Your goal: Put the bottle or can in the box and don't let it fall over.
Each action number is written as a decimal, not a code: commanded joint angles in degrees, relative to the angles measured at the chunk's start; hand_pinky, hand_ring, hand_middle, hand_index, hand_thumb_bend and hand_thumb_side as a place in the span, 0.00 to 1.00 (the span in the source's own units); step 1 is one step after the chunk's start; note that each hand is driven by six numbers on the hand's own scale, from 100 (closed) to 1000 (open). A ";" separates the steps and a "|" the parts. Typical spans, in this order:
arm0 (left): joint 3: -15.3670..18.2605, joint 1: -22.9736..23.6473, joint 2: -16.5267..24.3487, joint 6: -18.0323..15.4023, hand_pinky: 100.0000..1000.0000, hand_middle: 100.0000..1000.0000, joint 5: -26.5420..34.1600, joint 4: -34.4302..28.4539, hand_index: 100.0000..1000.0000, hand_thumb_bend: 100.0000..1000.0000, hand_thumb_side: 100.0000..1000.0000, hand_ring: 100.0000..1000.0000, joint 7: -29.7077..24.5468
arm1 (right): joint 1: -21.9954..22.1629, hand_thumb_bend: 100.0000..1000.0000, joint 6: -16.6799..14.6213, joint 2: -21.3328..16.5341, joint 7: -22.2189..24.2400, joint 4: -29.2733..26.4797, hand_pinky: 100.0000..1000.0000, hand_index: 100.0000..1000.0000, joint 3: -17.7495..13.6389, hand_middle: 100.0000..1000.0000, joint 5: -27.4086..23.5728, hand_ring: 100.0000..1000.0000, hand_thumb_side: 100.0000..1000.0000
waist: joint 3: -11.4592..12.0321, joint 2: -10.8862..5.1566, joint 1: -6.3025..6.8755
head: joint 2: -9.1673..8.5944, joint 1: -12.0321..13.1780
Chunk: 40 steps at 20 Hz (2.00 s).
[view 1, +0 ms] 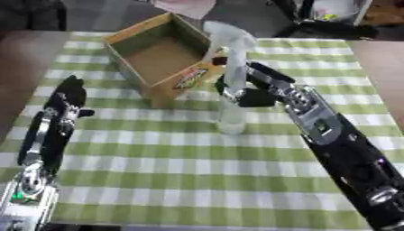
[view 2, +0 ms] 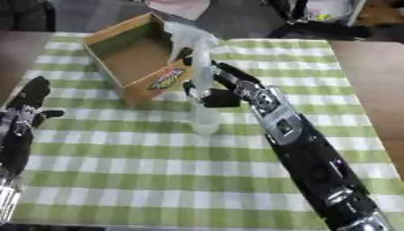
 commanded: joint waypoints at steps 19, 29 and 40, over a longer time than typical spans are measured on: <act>0.20 -0.54 0.29 -0.11 0.70 1.00 0.40 -1.11 0.89 0.39 0.82 1.00 0.04 | -0.40 0.00 -2.04 0.72 -7.73 6.39 0.86 0.38 -2.55 0.92 8.51 0.81 0.00 | -0.12 -0.52 0.18 | 0.01 0.06; 0.30 -0.49 0.30 -0.10 0.70 1.00 0.40 -1.12 0.89 0.39 0.82 1.00 0.15 | -0.14 0.00 -2.59 0.40 -13.54 6.55 0.84 0.39 -3.33 0.90 10.11 0.80 0.00 | -0.29 -0.53 0.25 | 0.07 0.13; 0.36 -0.41 0.33 -0.11 0.70 1.00 0.47 -1.14 0.89 0.39 0.82 1.00 0.19 | -2.20 0.00 -0.94 -1.87 -13.84 0.67 0.85 0.39 -3.39 0.90 3.19 0.79 0.00 | -0.34 -0.74 0.16 | -0.09 0.16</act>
